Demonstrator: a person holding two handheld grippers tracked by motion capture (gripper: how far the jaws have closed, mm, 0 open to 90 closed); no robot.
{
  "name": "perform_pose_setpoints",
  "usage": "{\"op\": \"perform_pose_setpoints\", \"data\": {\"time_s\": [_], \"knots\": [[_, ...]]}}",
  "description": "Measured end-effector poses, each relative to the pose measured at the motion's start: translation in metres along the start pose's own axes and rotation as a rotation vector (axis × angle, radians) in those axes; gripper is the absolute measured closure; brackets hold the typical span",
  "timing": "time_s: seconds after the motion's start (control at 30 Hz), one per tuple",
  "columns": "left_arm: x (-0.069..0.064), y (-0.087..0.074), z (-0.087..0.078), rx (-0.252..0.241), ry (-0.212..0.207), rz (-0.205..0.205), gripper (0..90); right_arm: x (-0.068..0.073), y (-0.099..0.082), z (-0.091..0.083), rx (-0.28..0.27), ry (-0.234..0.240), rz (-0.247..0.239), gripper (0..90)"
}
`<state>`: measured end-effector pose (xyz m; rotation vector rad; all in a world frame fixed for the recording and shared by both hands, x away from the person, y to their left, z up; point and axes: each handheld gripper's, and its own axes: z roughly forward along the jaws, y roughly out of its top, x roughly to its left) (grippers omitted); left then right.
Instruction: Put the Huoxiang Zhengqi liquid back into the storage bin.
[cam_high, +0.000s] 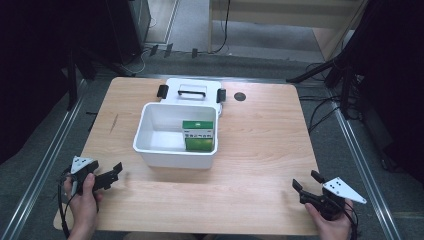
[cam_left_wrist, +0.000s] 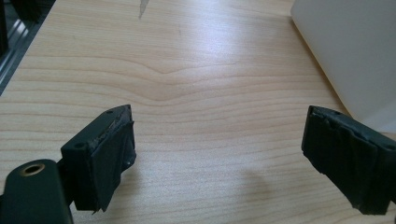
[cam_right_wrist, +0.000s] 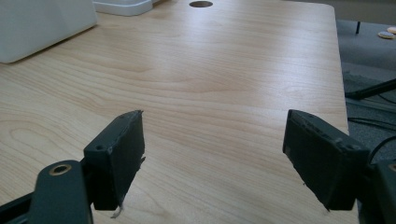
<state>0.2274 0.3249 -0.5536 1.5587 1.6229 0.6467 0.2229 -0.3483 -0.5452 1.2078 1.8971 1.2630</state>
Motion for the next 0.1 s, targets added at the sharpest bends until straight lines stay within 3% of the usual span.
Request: {"op": "perform_pose_setpoints", "data": {"time_s": [0.1], "knots": [[-0.0001, 0.0003, 0.0002, 0.004, 0.001, -0.002, 10.4, 0.0007, 0.0001, -0.0001, 0.001, -0.001, 0.001, 20.4]]}}
